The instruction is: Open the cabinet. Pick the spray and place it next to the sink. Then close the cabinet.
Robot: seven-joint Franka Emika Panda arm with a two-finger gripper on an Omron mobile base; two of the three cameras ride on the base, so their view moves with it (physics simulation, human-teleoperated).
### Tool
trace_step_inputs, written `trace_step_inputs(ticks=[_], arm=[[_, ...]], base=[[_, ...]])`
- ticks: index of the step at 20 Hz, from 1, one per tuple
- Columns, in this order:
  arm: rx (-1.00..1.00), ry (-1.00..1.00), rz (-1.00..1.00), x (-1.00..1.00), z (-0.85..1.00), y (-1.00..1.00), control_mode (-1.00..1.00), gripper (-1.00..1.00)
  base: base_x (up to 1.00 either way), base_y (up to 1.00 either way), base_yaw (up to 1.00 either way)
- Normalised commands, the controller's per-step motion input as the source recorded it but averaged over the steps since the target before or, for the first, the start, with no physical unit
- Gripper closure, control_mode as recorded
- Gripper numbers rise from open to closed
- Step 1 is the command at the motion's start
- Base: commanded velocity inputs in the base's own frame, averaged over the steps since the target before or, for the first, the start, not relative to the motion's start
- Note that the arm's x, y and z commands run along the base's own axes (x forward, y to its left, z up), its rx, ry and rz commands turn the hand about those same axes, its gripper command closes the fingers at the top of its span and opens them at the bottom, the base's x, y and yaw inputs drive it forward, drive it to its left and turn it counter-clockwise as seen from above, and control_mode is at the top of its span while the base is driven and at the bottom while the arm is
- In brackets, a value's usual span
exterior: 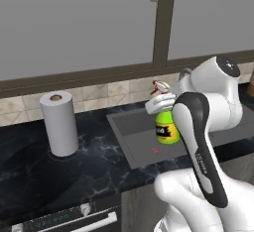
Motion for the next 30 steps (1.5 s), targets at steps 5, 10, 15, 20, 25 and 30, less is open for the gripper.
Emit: trace_step_inputs(ticks=[5, 10, 15, 20, 25, 30], arm=[[-0.01, -0.05, 0.04, 0.42, -0.50, 0.49, -1.00, 1.00], [0.00, -0.01, 0.00, 0.45, -0.57, 0.61, -1.00, 1.00], [0.00, -0.02, 0.00, 0.33, -0.51, 0.37, -1.00, 1.00], [0.05, -0.05, 0.00, 0.20, -0.46, 0.17, -1.00, 1.00], [0.03, -0.04, 0.00, 0.33, -0.32, 0.09, -1.00, 1.00], [0.00, -0.07, 0.00, 0.26, -0.30, 0.26, -1.00, 1.00]], base=[[0.00, 0.00, 0.00], [0.00, 0.00, 0.00], [0.00, 0.00, 0.00], [0.00, 0.00, 0.00], [0.00, 0.00, 0.00], [0.00, 0.00, 0.00]])
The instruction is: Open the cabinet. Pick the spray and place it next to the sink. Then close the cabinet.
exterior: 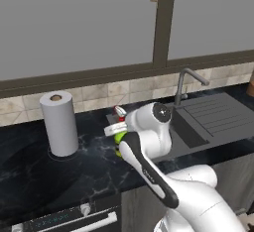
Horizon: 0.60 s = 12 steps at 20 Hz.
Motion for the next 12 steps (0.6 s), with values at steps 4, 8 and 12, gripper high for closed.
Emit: trace_step_inputs(ticks=[4, 8, 12], arm=[[0.00, -0.01, 0.00, 0.30, -0.13, 0.27, -1.00, 1.00], [0.00, 0.00, 0.07, 0.35, -0.08, 0.00, -1.00, 1.00], [0.00, 0.00, 0.14, 0.34, 0.00, 0.03, -1.00, 1.00]], base=[[0.00, 0.00, 0.00], [0.00, 0.00, 0.00], [0.00, 0.00, 0.00]])
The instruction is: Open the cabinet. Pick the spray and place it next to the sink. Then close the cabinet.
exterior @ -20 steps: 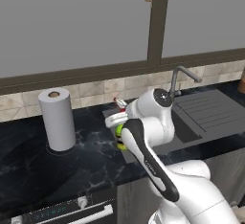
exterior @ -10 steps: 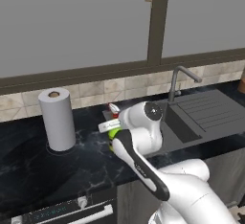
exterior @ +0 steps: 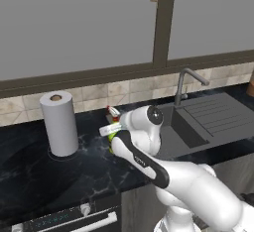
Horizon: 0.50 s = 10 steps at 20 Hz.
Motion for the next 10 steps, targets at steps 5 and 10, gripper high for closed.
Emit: trace_step_inputs(ticks=[5, 10], arm=[[0.00, 0.00, 0.08, 0.18, -0.02, 0.04, -1.00, 1.00], [0.00, 0.00, 0.05, 0.01, -0.08, 0.00, -1.00, 1.00]], base=[[0.00, 0.00, 0.00], [0.00, 0.00, 0.00]])
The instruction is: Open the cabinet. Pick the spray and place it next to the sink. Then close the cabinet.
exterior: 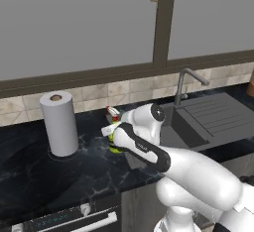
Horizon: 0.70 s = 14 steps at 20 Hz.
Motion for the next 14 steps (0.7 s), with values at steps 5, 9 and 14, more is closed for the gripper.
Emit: trace_step_inputs(ticks=[5, 9, 14], arm=[[0.00, 0.00, 0.01, 0.11, -0.47, 0.06, -1.00, 1.00], [-0.01, 0.00, 0.00, 0.25, -0.52, 0.16, -1.00, 1.00], [0.00, 0.00, 0.02, 0.23, -0.39, 0.14, -1.00, 1.00]], base=[[0.00, 0.00, 0.00], [0.00, 0.00, 0.00], [0.00, 0.00, 0.00]])
